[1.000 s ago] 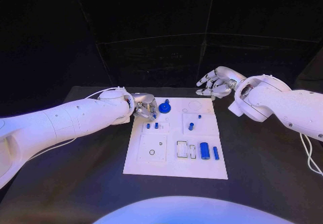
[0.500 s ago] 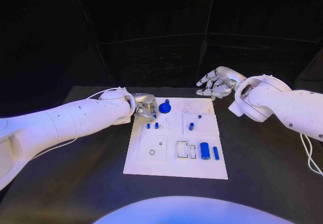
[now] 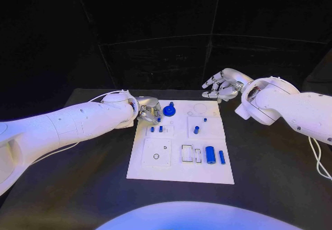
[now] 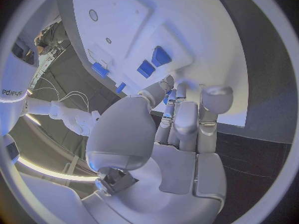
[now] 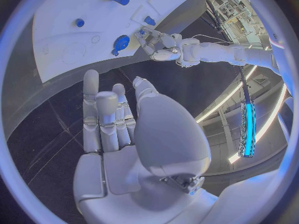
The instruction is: Assemble the parts on the task board
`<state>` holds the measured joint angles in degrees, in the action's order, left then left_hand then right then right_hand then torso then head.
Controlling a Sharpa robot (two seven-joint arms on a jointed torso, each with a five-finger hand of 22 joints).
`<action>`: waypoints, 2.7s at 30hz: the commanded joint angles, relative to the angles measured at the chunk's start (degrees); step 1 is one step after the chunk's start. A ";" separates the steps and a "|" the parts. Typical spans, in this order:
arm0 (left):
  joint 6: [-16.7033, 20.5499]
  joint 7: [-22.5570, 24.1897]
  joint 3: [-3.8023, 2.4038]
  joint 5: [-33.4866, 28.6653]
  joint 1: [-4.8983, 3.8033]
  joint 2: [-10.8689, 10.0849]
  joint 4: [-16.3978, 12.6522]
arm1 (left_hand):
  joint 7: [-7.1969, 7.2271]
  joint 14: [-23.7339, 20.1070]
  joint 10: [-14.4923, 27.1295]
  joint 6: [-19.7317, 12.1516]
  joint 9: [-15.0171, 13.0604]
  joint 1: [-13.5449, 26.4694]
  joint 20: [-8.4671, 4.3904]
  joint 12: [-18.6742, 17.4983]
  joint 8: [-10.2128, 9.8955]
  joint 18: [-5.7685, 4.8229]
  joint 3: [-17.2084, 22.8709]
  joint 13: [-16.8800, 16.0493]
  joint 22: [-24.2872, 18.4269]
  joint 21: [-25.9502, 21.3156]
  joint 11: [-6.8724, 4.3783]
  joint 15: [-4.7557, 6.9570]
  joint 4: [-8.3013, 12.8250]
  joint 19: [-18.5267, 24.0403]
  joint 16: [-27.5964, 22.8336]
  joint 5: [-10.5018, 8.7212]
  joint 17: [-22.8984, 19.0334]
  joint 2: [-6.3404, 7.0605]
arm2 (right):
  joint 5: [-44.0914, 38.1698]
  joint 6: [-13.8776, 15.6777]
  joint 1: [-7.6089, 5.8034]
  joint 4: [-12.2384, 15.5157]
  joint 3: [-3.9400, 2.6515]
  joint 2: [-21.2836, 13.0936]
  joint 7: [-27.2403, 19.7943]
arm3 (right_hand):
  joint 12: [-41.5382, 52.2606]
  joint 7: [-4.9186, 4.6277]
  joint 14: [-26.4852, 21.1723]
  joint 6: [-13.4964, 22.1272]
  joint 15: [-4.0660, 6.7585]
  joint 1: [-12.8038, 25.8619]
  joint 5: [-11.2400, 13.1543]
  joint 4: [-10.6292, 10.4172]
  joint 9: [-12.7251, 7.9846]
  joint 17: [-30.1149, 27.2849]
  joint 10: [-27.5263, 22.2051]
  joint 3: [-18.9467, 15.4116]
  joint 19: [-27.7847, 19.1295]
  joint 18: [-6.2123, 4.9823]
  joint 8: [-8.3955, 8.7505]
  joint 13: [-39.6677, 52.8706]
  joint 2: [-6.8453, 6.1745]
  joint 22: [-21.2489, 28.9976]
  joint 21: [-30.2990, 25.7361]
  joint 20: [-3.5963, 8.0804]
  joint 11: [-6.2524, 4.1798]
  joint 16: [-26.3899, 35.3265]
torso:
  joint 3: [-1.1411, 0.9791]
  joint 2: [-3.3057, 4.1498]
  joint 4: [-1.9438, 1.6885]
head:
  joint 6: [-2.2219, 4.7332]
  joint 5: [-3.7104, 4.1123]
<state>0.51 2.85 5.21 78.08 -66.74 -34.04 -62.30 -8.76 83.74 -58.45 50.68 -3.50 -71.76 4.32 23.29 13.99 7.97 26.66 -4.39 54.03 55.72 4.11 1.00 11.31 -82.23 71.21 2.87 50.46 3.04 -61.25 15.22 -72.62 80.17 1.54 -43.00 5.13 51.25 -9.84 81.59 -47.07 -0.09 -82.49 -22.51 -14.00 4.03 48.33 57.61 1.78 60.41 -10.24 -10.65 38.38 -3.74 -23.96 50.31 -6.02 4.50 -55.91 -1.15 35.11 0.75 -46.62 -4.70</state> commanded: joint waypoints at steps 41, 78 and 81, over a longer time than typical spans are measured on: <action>0.53 28.56 -2.32 -67.95 -0.56 -9.27 -8.31 | -0.33 -12.51 -2.65 6.48 -0.59 4.69 1.45 -0.60 0.71 2.55 -0.35 0.68 -17.56 -20.25 0.74 -1.03 -2.64 10.66 -16.68 -0.14 -24.84 -1.30 | -35.19 -5.33 6.69 -4.09 0.11 1.58 -1.48 | -36.83 0.05 2.83 -9.09 -0.45 -5.21 11.54 4.58 -0.25 0.39 3.16 12.49 1.71 -0.28 3.90 -33.60 -2.78 -1.52 1.35 0.25 1.21 2.78 | 0.05 -0.12 0.20 | 2.17 2.57; 1.48 29.32 -2.25 -71.13 -0.48 -9.94 -10.77 | -0.81 -12.51 -2.29 5.96 -0.32 4.25 1.64 -2.05 -0.59 2.50 -1.44 0.62 -19.41 -22.22 1.17 -1.33 -2.13 10.08 -17.33 -0.06 -26.31 -1.43 | -40.55 -10.93 8.51 -6.79 0.15 5.74 1.05 | -40.60 0.55 4.17 -13.31 -0.02 -3.32 12.60 9.84 -0.04 11.10 8.05 21.92 3.00 0.48 5.69 -34.67 -3.27 -10.20 9.46 0.44 0.60 -9.12 | 0.13 -0.08 0.07 | 0.97 2.56; 1.45 29.29 -2.25 -71.01 -0.48 -9.93 -10.77 | -0.79 -12.52 -2.29 6.01 -0.33 4.16 1.64 -2.06 -0.59 2.50 -1.42 0.62 -19.45 -22.25 1.15 -1.32 -2.08 10.06 -17.34 -0.06 -26.35 -1.48 | -41.05 -11.00 8.57 -6.81 0.15 5.80 1.26 | -40.68 0.62 4.25 -13.59 0.05 -3.09 12.62 10.20 -0.03 11.72 8.38 22.34 3.27 0.61 5.72 -34.65 -3.30 -11.12 10.15 0.45 0.51 -9.79 | 0.13 -0.06 0.07 | 0.92 2.57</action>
<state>2.12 30.78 3.01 7.35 -67.14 -44.04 -72.98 -9.52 71.56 -60.82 56.29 -3.75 -67.24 5.83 21.34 13.59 10.14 25.47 -3.74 34.66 33.74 5.02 -0.12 9.01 -71.91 54.09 2.87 24.19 1.96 -100.41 5.97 -64.19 73.37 1.58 -37.26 5.43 10.76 -9.22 83.97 -60.36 -0.59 -86.14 -10.13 -3.84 3.90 59.82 65.56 23.80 63.25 -10.25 -5.10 3.69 -6.82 -34.76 60.20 -5.49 4.99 -65.48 -1.04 35.05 0.82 -45.65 -2.17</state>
